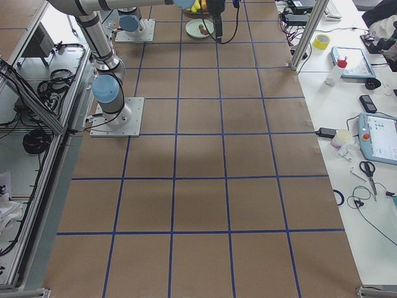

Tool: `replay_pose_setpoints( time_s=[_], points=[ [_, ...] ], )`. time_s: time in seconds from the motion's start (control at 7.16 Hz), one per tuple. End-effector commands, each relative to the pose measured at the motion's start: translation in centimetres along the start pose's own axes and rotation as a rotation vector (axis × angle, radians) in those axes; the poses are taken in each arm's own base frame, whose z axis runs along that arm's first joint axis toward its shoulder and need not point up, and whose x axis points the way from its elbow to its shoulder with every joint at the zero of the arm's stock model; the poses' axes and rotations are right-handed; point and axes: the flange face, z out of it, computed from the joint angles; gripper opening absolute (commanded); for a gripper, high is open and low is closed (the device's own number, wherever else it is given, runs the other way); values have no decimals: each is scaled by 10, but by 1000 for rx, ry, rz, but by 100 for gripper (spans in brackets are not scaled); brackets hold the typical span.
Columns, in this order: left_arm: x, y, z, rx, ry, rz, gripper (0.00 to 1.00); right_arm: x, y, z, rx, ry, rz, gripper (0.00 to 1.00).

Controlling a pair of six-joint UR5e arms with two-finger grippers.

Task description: Collect all strawberries into plate

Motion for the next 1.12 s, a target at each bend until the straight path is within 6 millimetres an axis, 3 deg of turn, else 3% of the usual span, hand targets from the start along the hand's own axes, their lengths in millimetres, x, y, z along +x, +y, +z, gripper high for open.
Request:
replay_pose_setpoints(
  time_s=[0.0, 0.28, 0.98],
  points=[
    [24, 18, -12, 18, 81, 12, 100, 1, 0, -1, 1, 2, 2, 100],
    [19, 26, 5, -11, 20, 17, 100, 1, 0, 0, 0, 1, 2, 100],
    [18, 28, 6, 1, 20, 15, 100, 1, 0, 0, 0, 1, 2, 100]
  ],
)
